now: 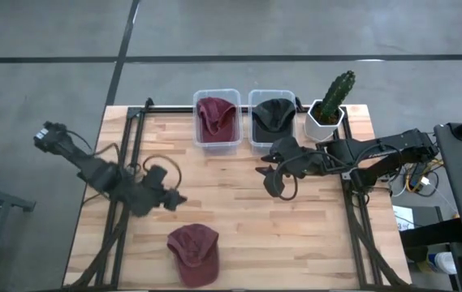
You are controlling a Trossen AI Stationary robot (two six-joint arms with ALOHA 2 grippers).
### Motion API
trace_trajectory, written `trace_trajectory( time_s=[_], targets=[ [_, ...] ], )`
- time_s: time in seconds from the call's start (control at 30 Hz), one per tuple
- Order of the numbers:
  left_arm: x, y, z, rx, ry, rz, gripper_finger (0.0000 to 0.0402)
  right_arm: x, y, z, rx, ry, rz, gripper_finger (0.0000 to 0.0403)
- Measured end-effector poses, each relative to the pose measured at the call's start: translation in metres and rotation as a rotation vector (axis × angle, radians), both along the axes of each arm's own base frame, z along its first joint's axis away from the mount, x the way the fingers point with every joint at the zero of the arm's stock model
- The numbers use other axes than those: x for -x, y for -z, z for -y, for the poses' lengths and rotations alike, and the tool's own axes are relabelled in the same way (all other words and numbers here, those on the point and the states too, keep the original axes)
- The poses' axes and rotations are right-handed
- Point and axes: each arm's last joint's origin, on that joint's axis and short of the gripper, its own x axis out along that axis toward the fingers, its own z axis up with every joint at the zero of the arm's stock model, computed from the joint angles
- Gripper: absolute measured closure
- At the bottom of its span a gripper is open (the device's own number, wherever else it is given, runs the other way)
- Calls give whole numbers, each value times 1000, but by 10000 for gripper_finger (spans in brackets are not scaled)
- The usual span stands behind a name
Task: Pick & Place hat
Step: Put the red cap into the left transparent bin
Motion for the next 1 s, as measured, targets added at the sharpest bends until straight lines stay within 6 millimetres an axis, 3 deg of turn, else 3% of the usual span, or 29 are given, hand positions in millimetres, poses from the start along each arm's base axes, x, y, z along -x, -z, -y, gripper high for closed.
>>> trace_trajectory(
  time_s=[0.47,0.7,1.0],
  targets=[
    [-16,55,71,302,-67,-312,195,0,0,0,29,-22,-9,211],
    [-28,62,91,352,-28,-381,195,0,0,0,36,-26,-12,211],
    [-29,71,113,401,-31,-526,195,0,0,0,51,-38,-17,211]
  ],
)
